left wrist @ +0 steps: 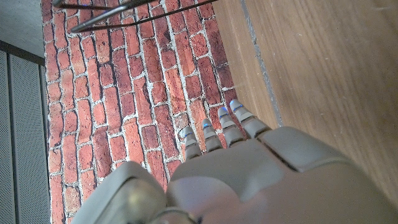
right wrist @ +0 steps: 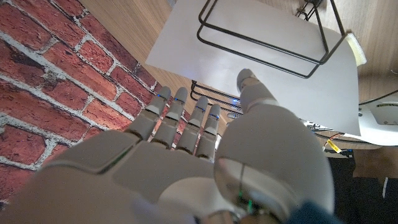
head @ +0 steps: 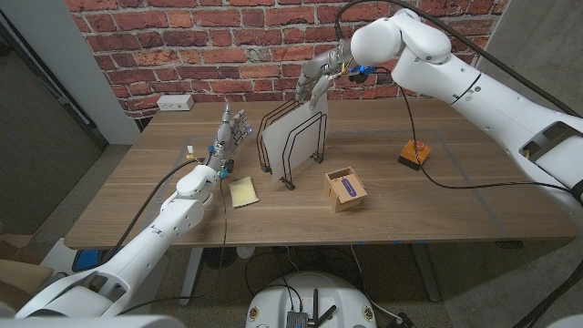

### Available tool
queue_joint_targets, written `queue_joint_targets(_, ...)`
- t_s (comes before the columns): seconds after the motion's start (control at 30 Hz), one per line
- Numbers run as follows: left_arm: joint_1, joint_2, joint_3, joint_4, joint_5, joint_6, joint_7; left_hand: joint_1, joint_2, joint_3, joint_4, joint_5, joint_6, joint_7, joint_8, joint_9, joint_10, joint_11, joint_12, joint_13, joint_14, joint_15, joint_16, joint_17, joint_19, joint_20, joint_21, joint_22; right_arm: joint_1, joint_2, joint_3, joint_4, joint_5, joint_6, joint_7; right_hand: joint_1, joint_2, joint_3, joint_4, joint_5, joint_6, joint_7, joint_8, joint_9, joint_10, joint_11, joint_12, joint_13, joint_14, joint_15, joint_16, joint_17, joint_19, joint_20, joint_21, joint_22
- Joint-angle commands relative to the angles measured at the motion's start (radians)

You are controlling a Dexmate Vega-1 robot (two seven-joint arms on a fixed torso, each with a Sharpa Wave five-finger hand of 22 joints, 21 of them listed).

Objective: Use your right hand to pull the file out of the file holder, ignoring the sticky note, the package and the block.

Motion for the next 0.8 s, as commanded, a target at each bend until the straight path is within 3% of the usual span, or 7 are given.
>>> queue_joint_targets(0.03, 0.000, 0.000, 0.000, 0.000, 0.000, 0.000, 0.000, 0.001, 0.010, -0.003, 0.006, 0.007, 0.004, -0.006, 0.007, 0.004, 0.000, -0.010, 0.006, 0.005, 0.006, -0.005, 0.006, 0.003, 0.005, 0.001, 0.007, 0.006, 0.058, 0.047, -0.038, 0.061, -0.031, 0.041, 0.085, 0.016, -0.007, -0.006, 0.002, -0.004, -0.012, -0.001, -0.010, 0.001, -0.008, -0.004, -0.006, 0.002, -0.008, -0.146, -0.003, -0.001, -0.003, -0.002, -0.004, 0.003)
queue_joint_targets(0.33, 0.000, 0.000, 0.000, 0.000, 0.000, 0.000, 0.000, 0.001, 0.010, -0.003, 0.006, 0.007, 0.004, -0.005, 0.007, 0.004, 0.001, -0.006, 0.006, 0.005, 0.006, -0.004, 0.006, 0.003, 0.005, 0.002, 0.007, 0.006, 0.092, 0.071, -0.062, 0.101, -0.048, 0.078, 0.127, 0.040, -0.036, -0.014, -0.002, -0.023, -0.043, -0.013, -0.028, -0.001, -0.031, -0.020, -0.021, 0.001, -0.022, -0.150, -0.015, -0.008, -0.005, 0.001, -0.006, 0.003)
queue_joint_targets(0.67, 0.000, 0.000, 0.000, 0.000, 0.000, 0.000, 0.000, 0.001, 0.010, -0.003, 0.006, 0.007, 0.004, -0.006, 0.007, 0.004, 0.001, -0.007, 0.006, 0.005, 0.007, -0.004, 0.006, 0.003, 0.006, 0.001, 0.007, 0.006, 0.124, 0.097, -0.081, 0.145, -0.057, 0.110, 0.161, 0.051, -0.053, -0.028, 0.011, -0.062, -0.099, -0.024, -0.053, -0.002, -0.095, -0.028, -0.042, -0.001, -0.090, -0.120, -0.055, -0.017, -0.039, 0.028, -0.014, 0.004)
queue_joint_targets(0.8, 0.000, 0.000, 0.000, 0.000, 0.000, 0.001, 0.000, 0.001, 0.010, -0.003, 0.006, 0.007, 0.005, -0.006, 0.007, 0.004, 0.001, -0.007, 0.006, 0.005, 0.006, -0.005, 0.006, 0.003, 0.006, 0.001, 0.007, 0.006, 0.118, 0.091, -0.082, 0.138, -0.079, 0.133, 0.132, 0.054, -0.054, -0.031, 0.013, -0.073, -0.096, -0.029, -0.049, -0.002, -0.080, -0.029, -0.033, -0.002, -0.065, -0.132, -0.048, -0.019, -0.034, 0.023, -0.009, 0.004)
